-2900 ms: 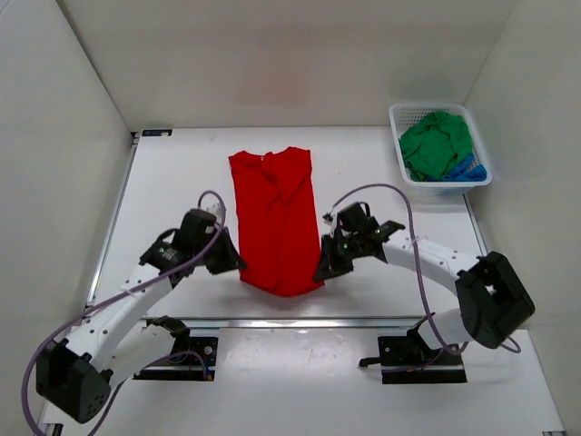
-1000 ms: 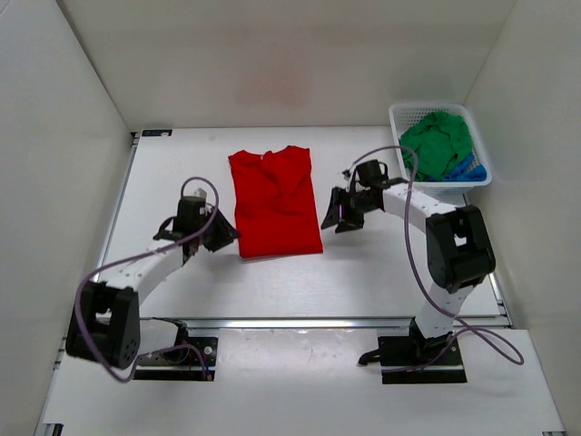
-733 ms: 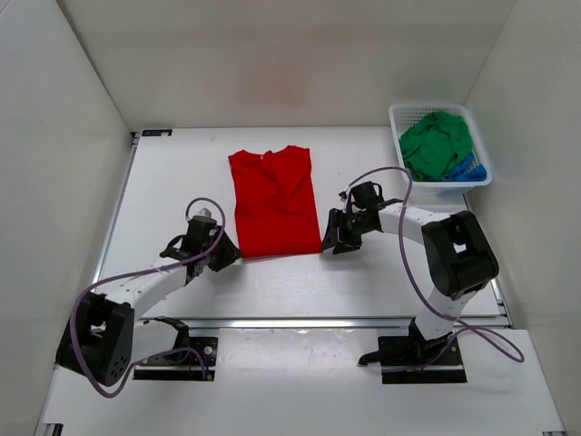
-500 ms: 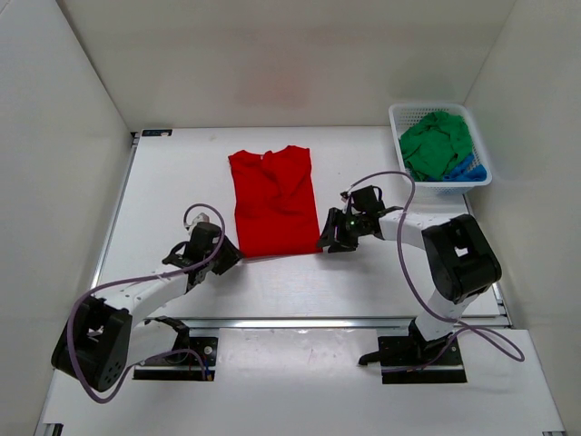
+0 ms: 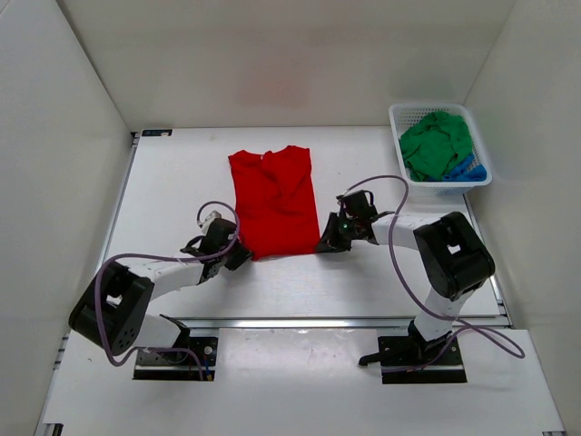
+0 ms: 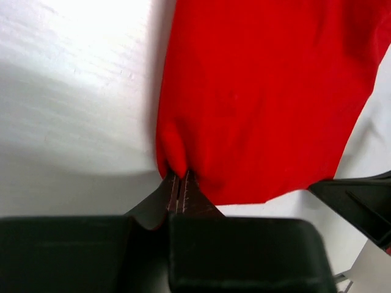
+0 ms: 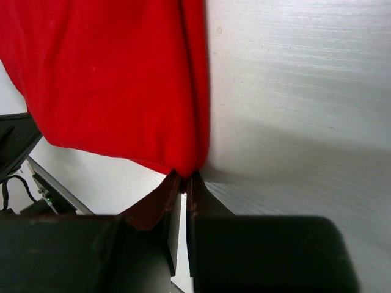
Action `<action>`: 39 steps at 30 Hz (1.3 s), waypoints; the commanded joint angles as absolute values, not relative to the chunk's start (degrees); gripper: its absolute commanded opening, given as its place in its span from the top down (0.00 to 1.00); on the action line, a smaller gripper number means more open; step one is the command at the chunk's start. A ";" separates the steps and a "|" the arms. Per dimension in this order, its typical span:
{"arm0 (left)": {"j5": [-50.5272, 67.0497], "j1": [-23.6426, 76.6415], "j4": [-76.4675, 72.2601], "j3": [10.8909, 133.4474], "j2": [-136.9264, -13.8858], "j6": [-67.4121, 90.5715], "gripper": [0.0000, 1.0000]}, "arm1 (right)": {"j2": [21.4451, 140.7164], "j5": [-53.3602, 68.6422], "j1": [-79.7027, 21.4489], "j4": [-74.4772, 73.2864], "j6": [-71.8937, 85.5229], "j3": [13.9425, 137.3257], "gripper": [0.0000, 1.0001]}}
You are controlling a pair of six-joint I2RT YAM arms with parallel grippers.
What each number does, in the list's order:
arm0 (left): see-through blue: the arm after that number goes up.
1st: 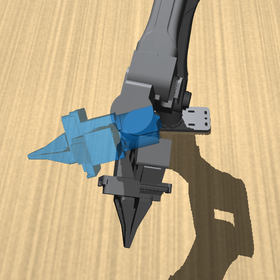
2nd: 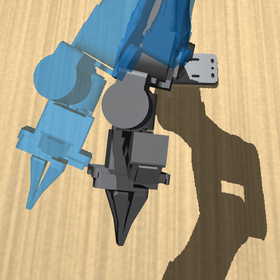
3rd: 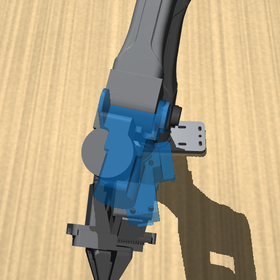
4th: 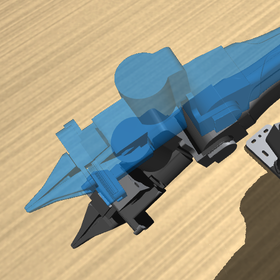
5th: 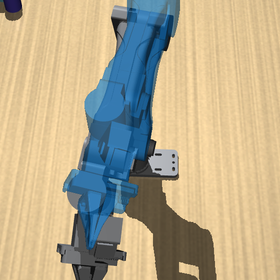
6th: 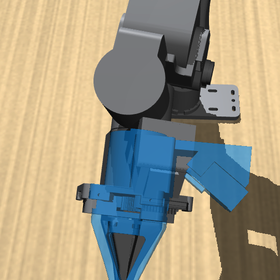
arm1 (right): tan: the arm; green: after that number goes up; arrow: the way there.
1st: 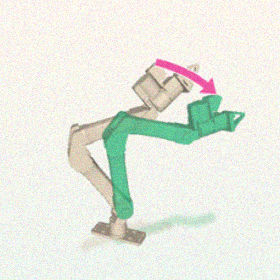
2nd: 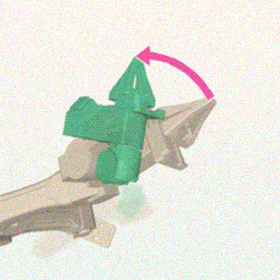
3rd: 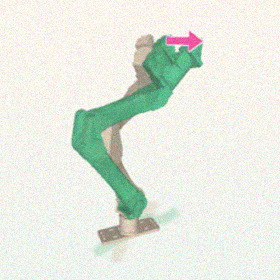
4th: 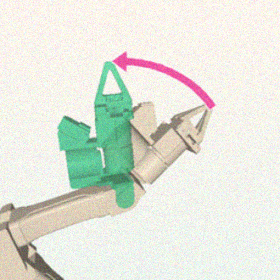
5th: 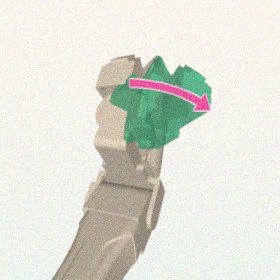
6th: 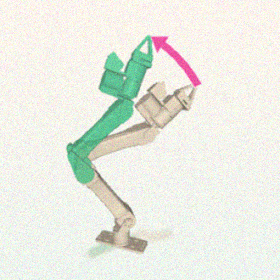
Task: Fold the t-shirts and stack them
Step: Grab one side of the 2/3 rectangular tshirt with both arms, then fold the long partially folded tshirt into a neat square
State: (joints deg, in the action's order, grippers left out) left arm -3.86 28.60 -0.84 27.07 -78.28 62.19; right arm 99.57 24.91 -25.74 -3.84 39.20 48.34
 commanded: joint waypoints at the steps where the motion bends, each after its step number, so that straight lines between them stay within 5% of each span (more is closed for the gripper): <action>1: -1.68 28.13 2.61 24.10 -73.59 60.48 1.00 | 97.39 23.02 -25.40 -6.59 36.65 44.84 1.00; 20: 8.79 29.98 33.22 12.82 -34.28 58.11 1.00 | 66.71 28.12 -39.99 -15.29 41.92 21.71 1.00; 31: 11.86 19.44 22.95 40.92 -60.60 47.39 1.00 | 76.02 35.33 -22.34 -23.99 31.56 46.36 1.00; 38: 9.32 12.49 11.98 64.21 -87.85 44.21 1.00 | 99.28 34.02 -13.28 -23.12 26.19 76.24 1.00; 39: 8.79 11.87 9.60 66.25 -90.07 43.77 0.94 | 103.32 33.23 -12.14 -22.85 26.80 78.64 1.00</action>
